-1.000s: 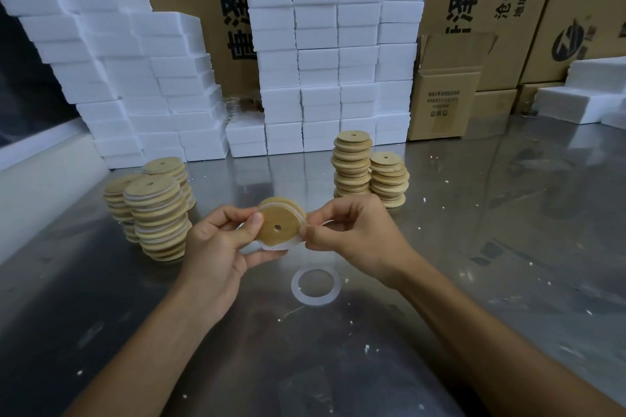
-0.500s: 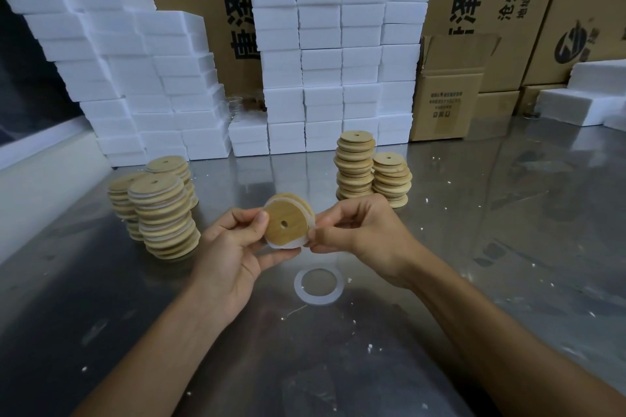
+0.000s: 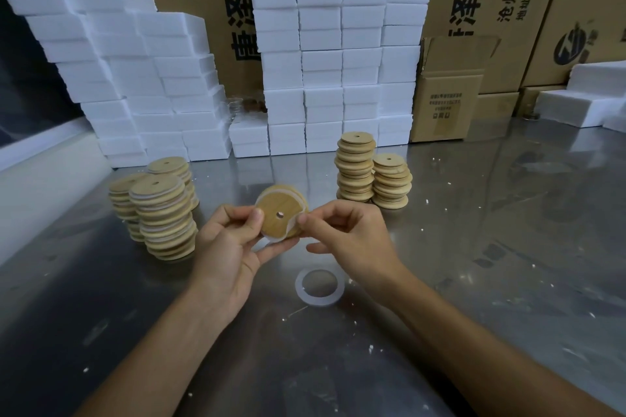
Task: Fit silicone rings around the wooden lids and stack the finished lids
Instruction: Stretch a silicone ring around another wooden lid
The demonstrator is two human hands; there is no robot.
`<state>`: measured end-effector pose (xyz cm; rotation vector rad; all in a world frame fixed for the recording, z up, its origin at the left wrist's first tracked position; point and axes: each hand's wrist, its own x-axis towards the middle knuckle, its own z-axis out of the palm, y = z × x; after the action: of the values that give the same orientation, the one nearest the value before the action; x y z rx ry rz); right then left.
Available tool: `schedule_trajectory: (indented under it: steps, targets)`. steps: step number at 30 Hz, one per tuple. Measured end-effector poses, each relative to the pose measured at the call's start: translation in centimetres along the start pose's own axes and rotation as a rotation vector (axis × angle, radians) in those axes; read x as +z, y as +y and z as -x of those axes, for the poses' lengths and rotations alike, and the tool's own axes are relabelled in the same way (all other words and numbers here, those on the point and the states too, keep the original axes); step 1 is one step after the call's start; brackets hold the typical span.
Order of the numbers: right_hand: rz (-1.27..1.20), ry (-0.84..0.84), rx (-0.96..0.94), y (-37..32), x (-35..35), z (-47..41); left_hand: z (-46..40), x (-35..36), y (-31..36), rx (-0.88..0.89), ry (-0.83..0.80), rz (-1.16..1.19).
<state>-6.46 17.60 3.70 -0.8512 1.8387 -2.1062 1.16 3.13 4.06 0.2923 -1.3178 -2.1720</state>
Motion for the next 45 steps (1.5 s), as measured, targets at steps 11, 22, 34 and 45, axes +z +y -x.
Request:
schedule_trajectory:
  steps: [11,22,34,45]
  targets:
    - [0.029,0.096,0.064,1.0,0.2,-0.6,0.5,0.1,-0.7,0.194,0.095,-0.31]
    - [0.603,0.069,-0.263,1.3,-0.1,-0.3,0.2,-0.4,-1.6,0.549,-0.086,-0.885]
    - [0.572,-0.05,-0.238,0.4,-1.1,-1.0,-0.6,-1.3,-0.5,0.428,-0.123,-0.706]
    - [0.575,-0.113,-0.3,0.3,-1.5,-0.9,-0.4,-1.5,-0.5,0.187,-0.177,-0.483]
